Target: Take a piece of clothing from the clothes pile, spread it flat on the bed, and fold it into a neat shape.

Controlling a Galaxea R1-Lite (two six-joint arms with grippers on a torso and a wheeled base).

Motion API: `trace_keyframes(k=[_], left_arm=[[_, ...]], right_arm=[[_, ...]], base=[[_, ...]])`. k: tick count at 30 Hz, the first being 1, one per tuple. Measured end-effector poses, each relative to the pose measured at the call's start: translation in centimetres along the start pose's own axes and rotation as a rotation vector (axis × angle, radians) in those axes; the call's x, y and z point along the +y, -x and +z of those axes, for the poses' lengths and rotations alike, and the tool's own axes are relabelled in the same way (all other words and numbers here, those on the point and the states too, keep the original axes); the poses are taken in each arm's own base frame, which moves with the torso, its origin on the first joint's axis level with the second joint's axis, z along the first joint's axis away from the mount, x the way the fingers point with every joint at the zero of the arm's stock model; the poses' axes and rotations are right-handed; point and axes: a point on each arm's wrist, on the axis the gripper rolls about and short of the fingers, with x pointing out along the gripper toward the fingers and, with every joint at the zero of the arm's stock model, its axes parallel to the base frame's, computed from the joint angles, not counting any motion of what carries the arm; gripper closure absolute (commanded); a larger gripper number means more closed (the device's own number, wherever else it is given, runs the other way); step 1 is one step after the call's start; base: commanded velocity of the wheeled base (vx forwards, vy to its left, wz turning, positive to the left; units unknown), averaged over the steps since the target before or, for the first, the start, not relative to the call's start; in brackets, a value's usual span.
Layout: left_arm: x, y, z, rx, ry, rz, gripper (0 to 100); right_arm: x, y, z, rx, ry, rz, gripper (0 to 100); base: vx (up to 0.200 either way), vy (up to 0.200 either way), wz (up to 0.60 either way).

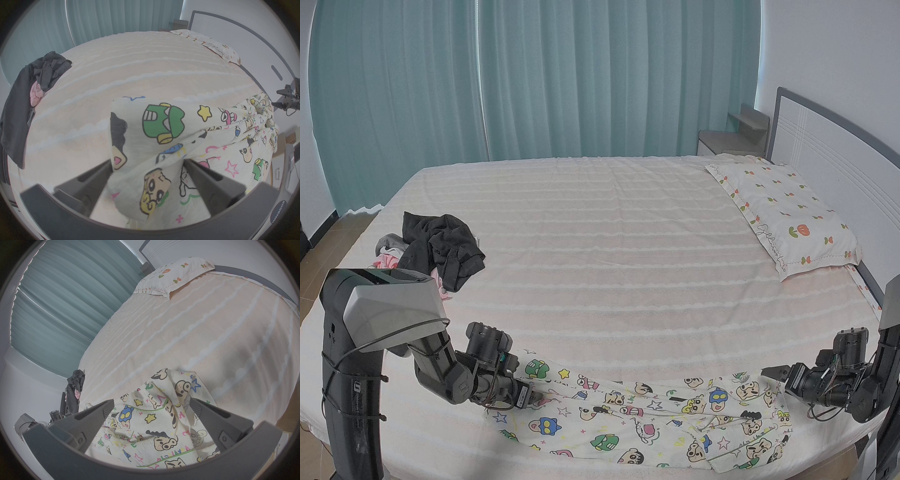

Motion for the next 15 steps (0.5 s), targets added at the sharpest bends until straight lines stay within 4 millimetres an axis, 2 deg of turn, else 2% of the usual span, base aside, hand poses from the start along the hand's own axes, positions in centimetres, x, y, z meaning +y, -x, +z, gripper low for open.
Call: trace_keyframes(k=[9,15], left_arm=[[-0.5,0.5,-0.8,0.051,-0.004,-0.012,100],[-0.3,1.1,-0.2,0.060,0.006,-0.007,100]], right_arm=[[0.0,0.0,0.0,0.000,0.001,-0.001,0],[-0.1,0.0,-0.1,0.012,0.002,-0.008,0]], base=[[0.000,0.000,0.00],[0.000,0.000,0.00]])
